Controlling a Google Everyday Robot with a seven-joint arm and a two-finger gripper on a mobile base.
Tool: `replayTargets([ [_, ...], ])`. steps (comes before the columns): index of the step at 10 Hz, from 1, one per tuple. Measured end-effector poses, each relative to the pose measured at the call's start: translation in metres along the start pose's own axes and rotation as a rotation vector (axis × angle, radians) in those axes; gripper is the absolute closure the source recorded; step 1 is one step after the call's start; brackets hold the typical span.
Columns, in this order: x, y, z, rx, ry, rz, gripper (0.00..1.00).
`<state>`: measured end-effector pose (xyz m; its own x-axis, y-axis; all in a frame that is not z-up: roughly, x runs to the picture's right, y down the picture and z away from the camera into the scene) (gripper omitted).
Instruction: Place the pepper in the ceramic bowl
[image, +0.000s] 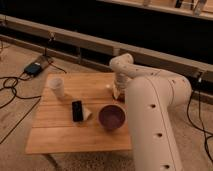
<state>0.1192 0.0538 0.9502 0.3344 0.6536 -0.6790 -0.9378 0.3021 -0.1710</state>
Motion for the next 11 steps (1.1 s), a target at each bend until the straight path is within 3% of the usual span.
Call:
replayTargets([
  [7, 0.002, 0.003, 0.017, -0.019, 0.051, -0.019, 0.36],
  [11, 0.002, 0.002, 0.015, -0.057, 0.058, 0.002, 0.77],
])
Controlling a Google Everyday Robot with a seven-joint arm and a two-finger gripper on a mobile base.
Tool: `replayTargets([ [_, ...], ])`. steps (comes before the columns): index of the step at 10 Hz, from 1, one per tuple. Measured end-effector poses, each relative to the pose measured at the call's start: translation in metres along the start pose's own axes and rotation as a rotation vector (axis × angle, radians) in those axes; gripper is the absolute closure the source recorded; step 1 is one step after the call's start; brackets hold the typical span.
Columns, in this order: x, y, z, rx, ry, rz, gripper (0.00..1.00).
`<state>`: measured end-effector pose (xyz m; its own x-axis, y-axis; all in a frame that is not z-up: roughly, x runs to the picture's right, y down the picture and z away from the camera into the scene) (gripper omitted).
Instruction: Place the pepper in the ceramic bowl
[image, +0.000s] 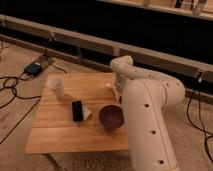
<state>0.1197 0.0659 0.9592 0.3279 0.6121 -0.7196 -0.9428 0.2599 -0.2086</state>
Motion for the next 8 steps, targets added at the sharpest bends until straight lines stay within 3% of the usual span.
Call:
replayTargets([
  [3, 0.001, 0.001, -0.011, -0.010, -0.008, 0.004, 1.00],
  [8, 0.009, 0.032, -0.053, -0.007, -0.064, -0.053, 1.00],
])
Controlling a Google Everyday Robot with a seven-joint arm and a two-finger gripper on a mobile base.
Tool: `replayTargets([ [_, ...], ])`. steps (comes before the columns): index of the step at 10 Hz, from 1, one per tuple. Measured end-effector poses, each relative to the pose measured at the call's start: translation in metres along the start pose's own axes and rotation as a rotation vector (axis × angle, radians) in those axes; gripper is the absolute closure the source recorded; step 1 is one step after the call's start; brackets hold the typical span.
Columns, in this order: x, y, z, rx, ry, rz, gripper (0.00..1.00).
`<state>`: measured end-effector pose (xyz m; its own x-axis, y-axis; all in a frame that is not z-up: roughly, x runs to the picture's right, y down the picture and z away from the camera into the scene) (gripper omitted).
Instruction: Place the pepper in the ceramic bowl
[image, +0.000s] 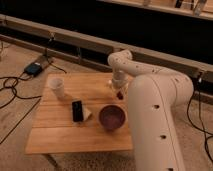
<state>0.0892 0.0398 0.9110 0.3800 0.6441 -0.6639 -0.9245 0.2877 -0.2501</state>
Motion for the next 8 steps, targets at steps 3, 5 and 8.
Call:
replayTargets([
  [3, 0.017, 0.030, -0.027, -0.023, -0.051, -0.038, 1.00],
  [5, 0.039, 0.050, -0.034, -0.051, -0.059, -0.041, 1.00],
  [8, 0.076, 0.071, -0.033, -0.099, -0.037, -0.018, 1.00],
])
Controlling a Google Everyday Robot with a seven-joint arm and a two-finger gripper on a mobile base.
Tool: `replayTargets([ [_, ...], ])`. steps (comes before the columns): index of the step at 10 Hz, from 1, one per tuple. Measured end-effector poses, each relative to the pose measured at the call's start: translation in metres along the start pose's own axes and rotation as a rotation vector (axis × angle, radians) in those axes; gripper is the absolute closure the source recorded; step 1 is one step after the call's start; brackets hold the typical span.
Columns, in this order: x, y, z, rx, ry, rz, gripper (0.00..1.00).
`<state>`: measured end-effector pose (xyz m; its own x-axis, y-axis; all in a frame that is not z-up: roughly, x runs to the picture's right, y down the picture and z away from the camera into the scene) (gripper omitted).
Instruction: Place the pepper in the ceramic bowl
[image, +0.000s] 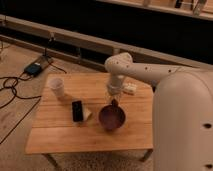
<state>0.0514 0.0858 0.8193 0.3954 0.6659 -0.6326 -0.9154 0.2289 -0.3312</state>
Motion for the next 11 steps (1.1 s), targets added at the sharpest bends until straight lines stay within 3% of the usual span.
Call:
replayTargets([
  [4, 0.038, 0.026, 0.018, -0.056, 0.063, 0.005, 1.00],
  [6, 0.048, 0.033, 0.028, -0.063, 0.103, -0.009, 0.93],
  [11, 0.054, 0.029, 0.041, -0.052, 0.155, -0.004, 0.40],
])
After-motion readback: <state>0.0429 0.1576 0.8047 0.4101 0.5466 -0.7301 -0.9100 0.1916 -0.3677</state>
